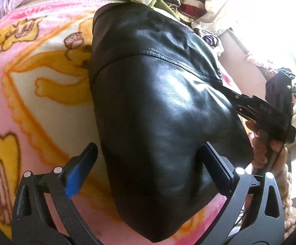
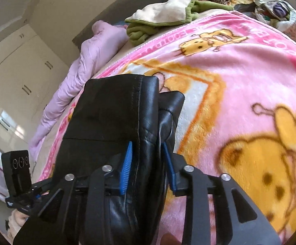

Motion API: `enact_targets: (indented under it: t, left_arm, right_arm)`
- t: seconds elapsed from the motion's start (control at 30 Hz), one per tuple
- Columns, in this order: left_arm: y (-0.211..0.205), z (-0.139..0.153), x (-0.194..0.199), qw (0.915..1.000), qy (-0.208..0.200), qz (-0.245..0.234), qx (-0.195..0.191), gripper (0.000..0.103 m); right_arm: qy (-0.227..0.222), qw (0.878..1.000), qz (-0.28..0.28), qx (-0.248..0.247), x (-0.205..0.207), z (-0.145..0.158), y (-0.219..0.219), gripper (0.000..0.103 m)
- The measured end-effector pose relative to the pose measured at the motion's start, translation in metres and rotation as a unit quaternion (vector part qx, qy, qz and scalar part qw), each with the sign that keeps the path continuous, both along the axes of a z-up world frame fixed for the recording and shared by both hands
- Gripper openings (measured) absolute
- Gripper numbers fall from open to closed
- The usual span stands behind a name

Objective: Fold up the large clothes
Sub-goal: 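Fold the lifted jacket end over onto the rest of the bundle with both tools, then press the folded jacket bundle flat between both tools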

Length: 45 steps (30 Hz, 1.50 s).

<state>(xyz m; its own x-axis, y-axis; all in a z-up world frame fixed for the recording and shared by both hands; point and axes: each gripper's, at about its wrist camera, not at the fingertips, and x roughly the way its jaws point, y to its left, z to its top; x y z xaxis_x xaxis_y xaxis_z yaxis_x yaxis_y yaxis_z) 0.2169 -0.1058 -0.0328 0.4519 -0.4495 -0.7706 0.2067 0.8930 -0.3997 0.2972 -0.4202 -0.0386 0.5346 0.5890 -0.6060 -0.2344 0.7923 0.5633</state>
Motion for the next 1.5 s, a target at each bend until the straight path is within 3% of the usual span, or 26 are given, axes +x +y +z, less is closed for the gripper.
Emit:
enact_targets:
  t: [0.07, 0.1, 0.13, 0.3, 0.63, 0.9, 0.97, 1.0, 1.03, 1.1, 1.17, 1.2, 1.27, 1.3, 1.33, 1.5]
  left_arm:
    - [-0.001, 0.004, -0.004, 1.0000, -0.004, 0.001, 0.005, 0.095]
    - [0.000, 0.004, -0.004, 1.0000, -0.006, 0.001, 0.006, 0.095]
    - [-0.001, 0.005, -0.005, 0.9999, -0.007, 0.002, 0.008, 0.095]
    - [-0.001, 0.009, -0.011, 0.9998, -0.013, 0.002, 0.014, 0.094]
    - [0.001, 0.007, -0.010, 0.9999, -0.012, 0.003, 0.005, 0.094]
    - [0.013, -0.012, 0.000, 0.9961, 0.041, 0.005, -0.079, 0.095]
    - [0.014, -0.019, 0.005, 0.9931, 0.061, 0.002, -0.100, 0.095]
    - [0.014, -0.022, 0.007, 0.9925, 0.066, 0.000, -0.103, 0.095]
    - [0.014, -0.025, 0.009, 0.9913, 0.070, -0.003, -0.111, 0.095]
    - [0.014, -0.030, 0.014, 0.9892, 0.080, -0.008, -0.122, 0.095]
    - [0.014, -0.034, 0.017, 0.9870, 0.086, -0.007, -0.136, 0.095]
    - [0.015, -0.035, 0.018, 0.9866, 0.086, -0.006, -0.138, 0.095]
    - [0.014, -0.036, 0.020, 0.9878, 0.078, -0.005, -0.135, 0.095]
    - [0.013, -0.035, 0.019, 0.9884, 0.073, -0.004, -0.133, 0.092]
    - [0.012, -0.034, 0.019, 0.9890, 0.070, -0.002, -0.130, 0.090]
    - [0.016, -0.025, 0.019, 0.9920, 0.054, 0.008, -0.114, 0.080]
  right_arm:
    - [0.006, 1.000, -0.001, 0.003, -0.003, 0.004, 0.000, 0.042]
    - [0.008, 1.000, -0.003, 0.011, -0.008, 0.007, -0.002, 0.059]
    - [0.010, 1.000, -0.006, 0.017, -0.011, 0.009, -0.005, 0.066]
    - [0.014, 0.999, -0.012, 0.028, -0.033, 0.021, -0.011, 0.073]
    - [0.045, 0.999, 0.007, 0.008, -0.065, 0.014, 0.001, 0.073]
    - [0.093, 0.995, 0.018, 0.036, -0.059, -0.008, -0.001, 0.078]
    - [0.104, 0.994, 0.019, 0.040, -0.059, -0.016, -0.001, 0.073]
    - [0.109, 0.992, 0.026, 0.049, -0.059, -0.018, 0.000, 0.058]
    - [0.114, 0.991, 0.028, 0.067, -0.060, -0.022, 0.000, 0.053]
    - [0.115, 0.991, 0.026, 0.066, -0.061, -0.025, 0.002, 0.053]
    - [0.112, 0.992, 0.026, 0.054, -0.057, -0.027, 0.003, 0.060]
    - [0.113, 0.992, 0.025, 0.050, -0.054, -0.031, 0.003, 0.074]
    - [0.124, 0.990, 0.028, 0.065, -0.047, -0.041, 0.003, 0.076]
    - [0.119, 0.990, 0.032, 0.072, -0.045, -0.043, 0.006, 0.071]
    - [0.112, 0.990, 0.036, 0.075, -0.044, -0.043, 0.008, 0.055]
    - [0.090, 0.994, 0.038, 0.048, -0.042, -0.032, 0.027, 0.047]
